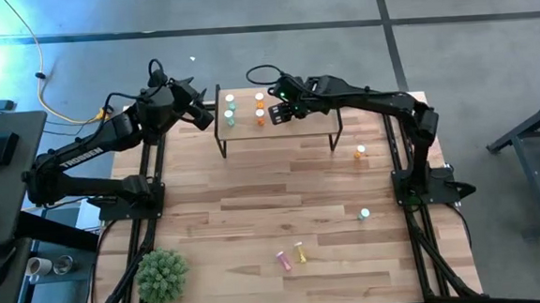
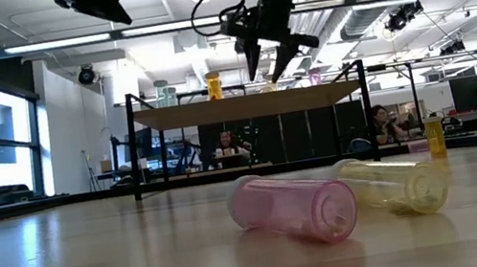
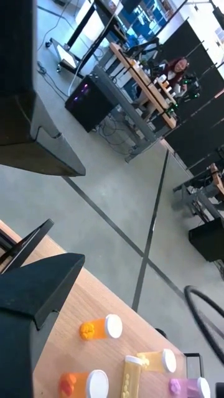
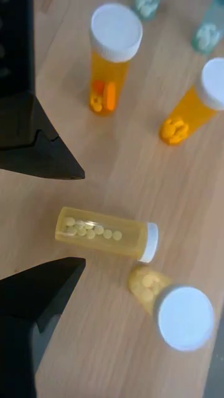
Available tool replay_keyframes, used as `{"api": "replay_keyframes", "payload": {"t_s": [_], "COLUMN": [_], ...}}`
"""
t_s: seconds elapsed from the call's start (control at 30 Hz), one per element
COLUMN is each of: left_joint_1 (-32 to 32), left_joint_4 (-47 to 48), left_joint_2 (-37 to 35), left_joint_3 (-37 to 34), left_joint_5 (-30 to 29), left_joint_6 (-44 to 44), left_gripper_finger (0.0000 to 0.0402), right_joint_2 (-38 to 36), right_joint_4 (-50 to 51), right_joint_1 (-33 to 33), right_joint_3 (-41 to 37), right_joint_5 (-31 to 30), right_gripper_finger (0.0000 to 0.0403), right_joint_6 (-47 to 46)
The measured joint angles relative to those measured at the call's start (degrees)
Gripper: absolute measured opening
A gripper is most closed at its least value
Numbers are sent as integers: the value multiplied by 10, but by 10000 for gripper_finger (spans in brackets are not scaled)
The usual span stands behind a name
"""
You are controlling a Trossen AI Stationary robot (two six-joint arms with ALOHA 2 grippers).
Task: Pick and place medicine bottles onto shelf by color
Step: Put the top yellow pill bottle on the shelf aligned with the other yellow pill bottle
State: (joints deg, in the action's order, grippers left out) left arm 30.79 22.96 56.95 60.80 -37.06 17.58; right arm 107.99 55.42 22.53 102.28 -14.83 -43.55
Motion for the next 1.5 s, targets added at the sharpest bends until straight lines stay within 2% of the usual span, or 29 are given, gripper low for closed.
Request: {"api": "replay_keyframes", "payload": {"t_s": [0.57,0.9,1.37,1.5], "left_joint_1": [0,0,0,0], "left_joint_4": [19,21,30,30], "left_joint_2": [0,0,0,0], "left_joint_3": [0,0,0,0], "left_joint_5": [0,0,0,0], "left_joint_6": [0,1,0,1], "left_gripper_finger": [202,202,202,202], "right_joint_2": [27,27,27,26], "right_joint_4": [26,26,25,26], "right_joint_1": [8,7,7,7], "right_joint_3": [0,0,0,0], "right_joint_5": [-10,6,15,15], "right_gripper_finger": [202,144,86,81], "right_joint_6": [-15,-15,3,5]}}
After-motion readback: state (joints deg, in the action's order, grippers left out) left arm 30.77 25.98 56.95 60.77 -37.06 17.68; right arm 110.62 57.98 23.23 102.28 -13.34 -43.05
